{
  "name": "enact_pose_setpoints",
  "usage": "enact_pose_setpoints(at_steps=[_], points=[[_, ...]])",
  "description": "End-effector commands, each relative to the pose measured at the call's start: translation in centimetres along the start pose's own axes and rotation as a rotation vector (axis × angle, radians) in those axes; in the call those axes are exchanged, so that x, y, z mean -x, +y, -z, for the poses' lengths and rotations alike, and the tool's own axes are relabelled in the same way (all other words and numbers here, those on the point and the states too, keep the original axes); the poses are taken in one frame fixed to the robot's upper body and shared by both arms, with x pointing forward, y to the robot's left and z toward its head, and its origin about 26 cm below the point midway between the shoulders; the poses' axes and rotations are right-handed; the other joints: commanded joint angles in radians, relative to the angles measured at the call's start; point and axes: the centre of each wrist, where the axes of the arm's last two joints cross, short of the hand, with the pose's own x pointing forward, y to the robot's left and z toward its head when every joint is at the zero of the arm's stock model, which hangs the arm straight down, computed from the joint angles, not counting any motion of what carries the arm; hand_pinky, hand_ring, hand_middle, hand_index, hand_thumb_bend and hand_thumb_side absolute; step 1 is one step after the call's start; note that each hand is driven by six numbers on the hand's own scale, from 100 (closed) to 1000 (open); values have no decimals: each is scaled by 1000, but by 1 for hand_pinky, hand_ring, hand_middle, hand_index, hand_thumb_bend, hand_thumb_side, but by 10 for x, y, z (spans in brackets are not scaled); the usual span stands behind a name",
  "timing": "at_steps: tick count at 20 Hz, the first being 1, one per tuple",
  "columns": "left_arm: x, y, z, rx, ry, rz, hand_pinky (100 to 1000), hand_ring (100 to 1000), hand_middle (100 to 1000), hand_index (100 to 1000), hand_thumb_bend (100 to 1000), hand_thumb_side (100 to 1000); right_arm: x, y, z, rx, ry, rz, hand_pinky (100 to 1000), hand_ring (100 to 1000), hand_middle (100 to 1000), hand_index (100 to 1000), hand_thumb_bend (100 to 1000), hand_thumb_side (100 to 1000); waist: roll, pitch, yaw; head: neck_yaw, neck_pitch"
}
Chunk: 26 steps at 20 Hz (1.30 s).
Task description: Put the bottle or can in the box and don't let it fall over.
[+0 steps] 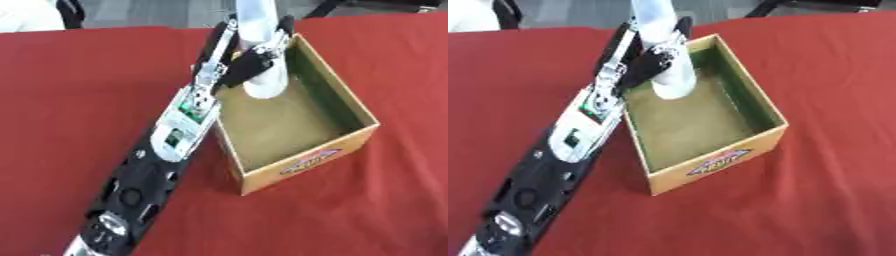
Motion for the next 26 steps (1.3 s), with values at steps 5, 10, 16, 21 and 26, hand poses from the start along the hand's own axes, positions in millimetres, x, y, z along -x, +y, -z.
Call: enact_pose_setpoints(at_steps=[5, 10, 16, 21, 26], points=[[0, -9, 4, 64, -30, 54, 1000, 1000, 747, 547, 100, 457, -5, -2, 6, 55, 12, -13, 759, 919, 818, 791, 100, 806, -7, -34, 11, 12, 18], [4, -9, 2, 97, -38, 81, 1000, 1000, 747, 547, 100, 457, -6, -2, 7, 57, 14, -6, 759, 919, 818, 791, 100, 806, -6, -38, 13, 12, 21], [22, -19, -7, 214, 54, 175, 1000, 1000, 980, 844, 565, 805, -6, -4, 8, 40, 16, 1, 753, 905, 808, 790, 100, 796, -5, -58, 19, -10, 27], [25, -18, -8, 284, 96, 246, 1000, 1000, 1000, 869, 607, 826, -6, -5, 10, 37, 26, 14, 752, 905, 807, 790, 100, 801, -9, -62, 21, -21, 27], [21, -11, -7, 328, 102, 307, 1000, 1000, 1000, 880, 523, 760, -5, -7, 9, 39, 34, 17, 751, 904, 806, 789, 100, 808, -13, -64, 22, -27, 24]])
